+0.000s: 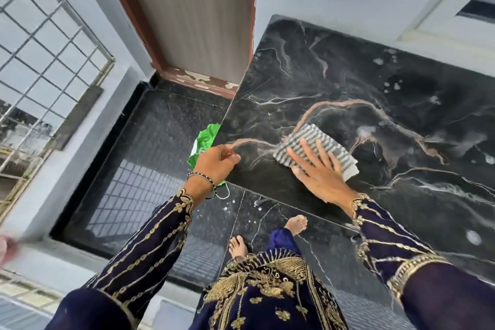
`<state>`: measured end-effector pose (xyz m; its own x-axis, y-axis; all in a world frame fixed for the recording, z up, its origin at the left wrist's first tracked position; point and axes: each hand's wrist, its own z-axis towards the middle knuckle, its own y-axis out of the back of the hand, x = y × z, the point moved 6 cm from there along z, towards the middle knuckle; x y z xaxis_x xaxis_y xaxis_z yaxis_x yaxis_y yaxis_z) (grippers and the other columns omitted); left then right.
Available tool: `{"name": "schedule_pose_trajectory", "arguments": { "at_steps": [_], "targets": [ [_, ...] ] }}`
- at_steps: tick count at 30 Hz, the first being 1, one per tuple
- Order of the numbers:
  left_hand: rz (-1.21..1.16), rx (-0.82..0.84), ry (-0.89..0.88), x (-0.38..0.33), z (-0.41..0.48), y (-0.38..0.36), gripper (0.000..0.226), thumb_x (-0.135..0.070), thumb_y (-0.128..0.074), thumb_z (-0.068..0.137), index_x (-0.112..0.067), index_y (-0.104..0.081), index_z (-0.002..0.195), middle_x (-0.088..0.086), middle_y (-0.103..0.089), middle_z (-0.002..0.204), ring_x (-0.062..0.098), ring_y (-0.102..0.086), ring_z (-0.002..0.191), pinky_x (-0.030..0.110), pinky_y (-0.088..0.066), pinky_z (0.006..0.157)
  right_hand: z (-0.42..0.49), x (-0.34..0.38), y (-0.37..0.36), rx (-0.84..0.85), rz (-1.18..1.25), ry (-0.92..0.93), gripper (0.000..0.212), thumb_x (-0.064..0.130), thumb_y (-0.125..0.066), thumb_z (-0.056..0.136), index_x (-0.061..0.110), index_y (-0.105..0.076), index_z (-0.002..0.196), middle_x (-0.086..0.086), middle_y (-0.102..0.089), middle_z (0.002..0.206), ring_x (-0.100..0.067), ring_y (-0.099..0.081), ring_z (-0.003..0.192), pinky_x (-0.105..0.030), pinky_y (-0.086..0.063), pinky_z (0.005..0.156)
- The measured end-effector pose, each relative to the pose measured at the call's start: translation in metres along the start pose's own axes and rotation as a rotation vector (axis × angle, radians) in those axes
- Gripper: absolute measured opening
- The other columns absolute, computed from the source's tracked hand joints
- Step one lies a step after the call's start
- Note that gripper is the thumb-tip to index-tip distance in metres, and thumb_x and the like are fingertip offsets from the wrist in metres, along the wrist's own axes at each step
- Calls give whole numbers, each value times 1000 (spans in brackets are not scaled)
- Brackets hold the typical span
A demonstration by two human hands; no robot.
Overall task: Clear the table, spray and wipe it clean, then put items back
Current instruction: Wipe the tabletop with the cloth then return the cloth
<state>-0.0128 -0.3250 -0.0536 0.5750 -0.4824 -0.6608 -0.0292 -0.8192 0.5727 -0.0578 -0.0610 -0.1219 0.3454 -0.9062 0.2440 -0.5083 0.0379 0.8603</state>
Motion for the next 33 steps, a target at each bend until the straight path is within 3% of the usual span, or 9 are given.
{"name": "schedule_pose_trajectory", "arguments": {
  "at_steps": [4,9,13,15,23,25,28,33],
  "targets": [
    [18,-25,-45,-2,-3,2,18,-25,-63,89,-8,-69,94,1,-66,83,17,-59,81,25,-41,66,3,76,-6,43,-73,246,54,61,-18,105,55,-1,156,18,22,165,-20,29,151,-52,10,123],
    [-62,-113,-89,17,0,12,15,-22,-62,90,-16,-69,101,-3,-71,97,13,-65,93,27,-50,81,20,140,-23,-84,-223,517,51,62,-16,103,52,-15,154,11,-3,168,-35,-5,156,-58,-11,123],
    [1,-224,-127,34,3,20,15,-23,-61,91,-19,-69,104,-6,-70,100,10,-65,96,33,-55,83,57,149,-15,-105,-264,706,58,66,-20,99,47,-28,153,13,-2,169,-25,11,157,-52,23,120],
    [79,-270,-199,32,7,21,14,-20,-62,91,-17,-69,103,-6,-68,101,11,-62,94,30,-53,81,76,148,-9,-111,-275,753,55,65,-23,101,48,-25,153,15,0,169,-23,13,156,-47,31,116],
    [377,-220,-454,-25,61,-11,23,-33,-50,83,-24,-69,93,-10,-67,101,14,-59,104,28,-48,90,187,93,71,-64,-273,630,54,62,-20,105,55,-4,156,21,16,166,-15,23,153,-41,23,120],
    [462,-163,-503,-55,91,-24,26,-35,-52,86,-27,-67,106,-10,-63,119,13,-51,124,28,-41,103,224,69,93,-56,-291,574,56,62,-18,104,55,2,156,22,19,165,-14,23,153,-43,18,123],
    [596,-84,-488,-98,139,-39,49,-47,-53,91,-27,-47,136,-7,-35,152,13,-21,145,28,-18,117,274,41,124,-43,-305,531,57,64,-15,103,55,8,155,21,21,165,-15,25,153,-45,15,124],
    [794,-45,-413,-152,200,-46,90,-54,-64,82,-16,-20,150,5,-9,162,22,-5,150,39,-19,118,342,2,170,-36,-252,430,57,63,-15,103,54,7,156,19,20,166,-14,24,153,-45,14,125]
  ]
}}
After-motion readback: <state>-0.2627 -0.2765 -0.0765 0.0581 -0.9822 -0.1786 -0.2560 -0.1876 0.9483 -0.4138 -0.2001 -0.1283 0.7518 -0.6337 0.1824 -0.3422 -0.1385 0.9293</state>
